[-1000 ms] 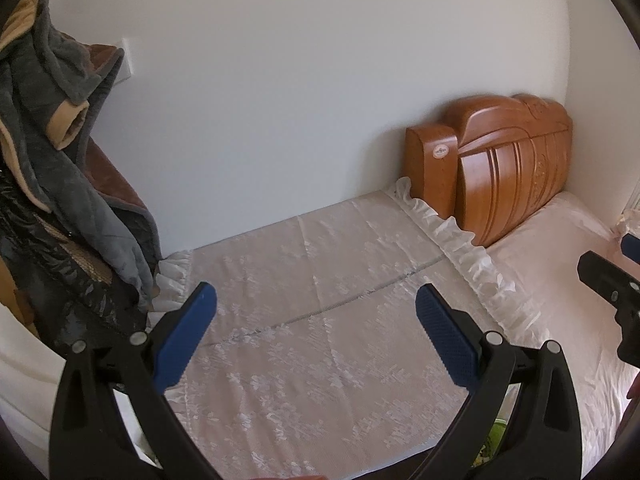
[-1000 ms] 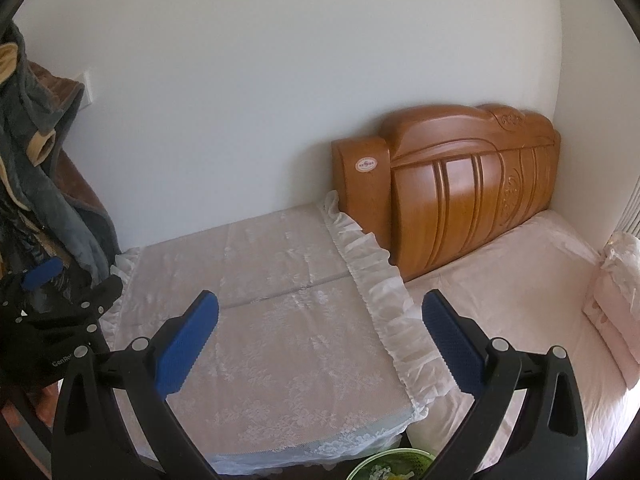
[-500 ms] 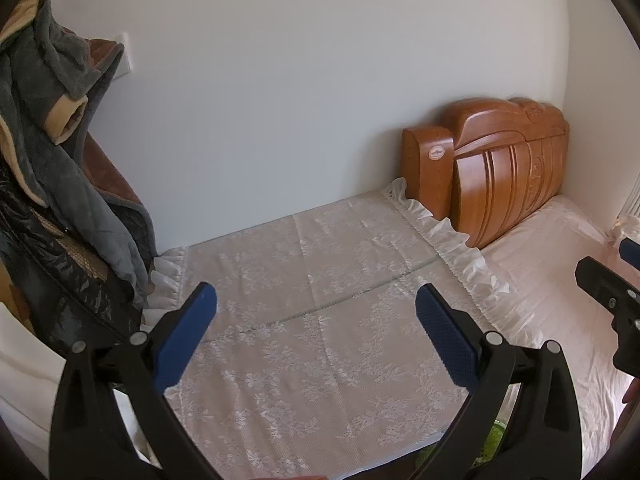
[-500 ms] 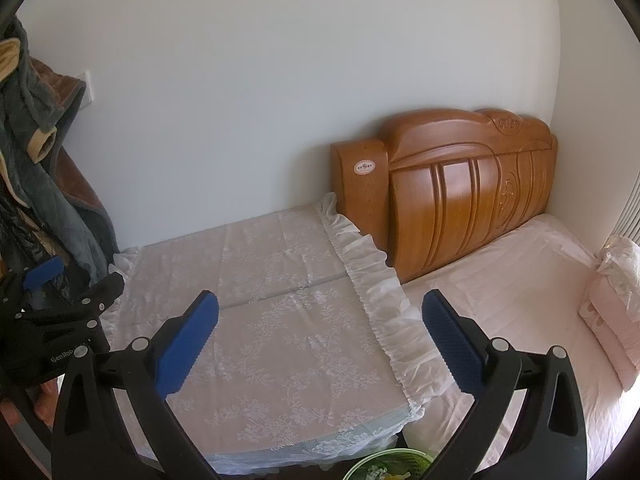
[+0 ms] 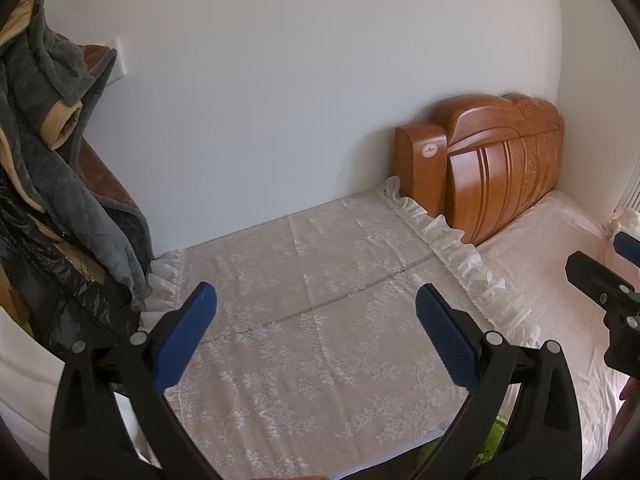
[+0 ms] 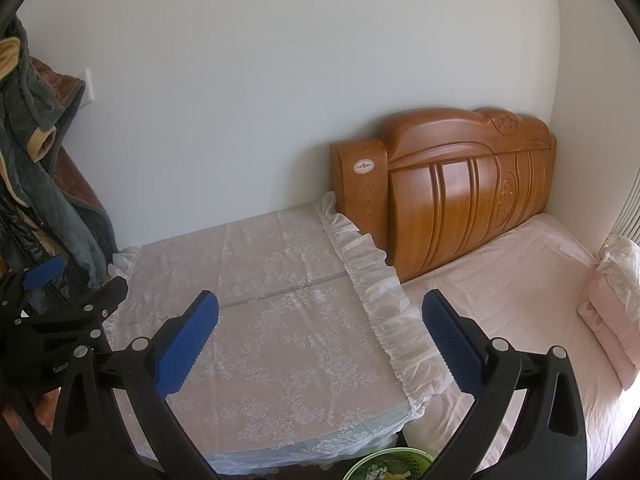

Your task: Collect trash

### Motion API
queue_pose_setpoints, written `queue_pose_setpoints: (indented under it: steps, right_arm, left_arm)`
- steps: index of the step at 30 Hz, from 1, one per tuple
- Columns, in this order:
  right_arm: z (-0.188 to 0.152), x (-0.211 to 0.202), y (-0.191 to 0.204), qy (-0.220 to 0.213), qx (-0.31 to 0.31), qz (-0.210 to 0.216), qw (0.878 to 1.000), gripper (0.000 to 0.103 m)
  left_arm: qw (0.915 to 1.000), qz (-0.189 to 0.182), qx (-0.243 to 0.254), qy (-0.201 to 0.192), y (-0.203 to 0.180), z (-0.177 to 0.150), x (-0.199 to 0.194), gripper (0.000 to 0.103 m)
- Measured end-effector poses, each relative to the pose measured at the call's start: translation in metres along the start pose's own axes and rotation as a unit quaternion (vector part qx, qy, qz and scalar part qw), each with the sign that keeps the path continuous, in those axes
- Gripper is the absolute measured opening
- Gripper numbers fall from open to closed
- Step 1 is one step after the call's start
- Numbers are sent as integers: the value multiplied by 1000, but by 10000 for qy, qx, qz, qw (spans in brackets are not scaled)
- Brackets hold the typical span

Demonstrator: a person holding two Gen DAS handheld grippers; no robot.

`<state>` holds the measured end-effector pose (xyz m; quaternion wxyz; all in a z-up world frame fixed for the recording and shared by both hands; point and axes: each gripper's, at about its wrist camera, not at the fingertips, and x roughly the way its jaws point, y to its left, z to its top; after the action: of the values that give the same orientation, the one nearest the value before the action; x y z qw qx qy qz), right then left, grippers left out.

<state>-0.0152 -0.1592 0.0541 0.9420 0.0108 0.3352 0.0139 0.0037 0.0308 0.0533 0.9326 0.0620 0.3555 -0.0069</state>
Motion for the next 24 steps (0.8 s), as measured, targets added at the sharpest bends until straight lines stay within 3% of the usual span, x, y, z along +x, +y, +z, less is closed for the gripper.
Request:
queue_pose_setpoints:
  steps: [24]
  right_arm:
    - [-2, 1, -11, 14, -12, 4, 10000, 101]
  left_arm:
    - [10000, -43, -36, 27, -1, 1, 1, 95]
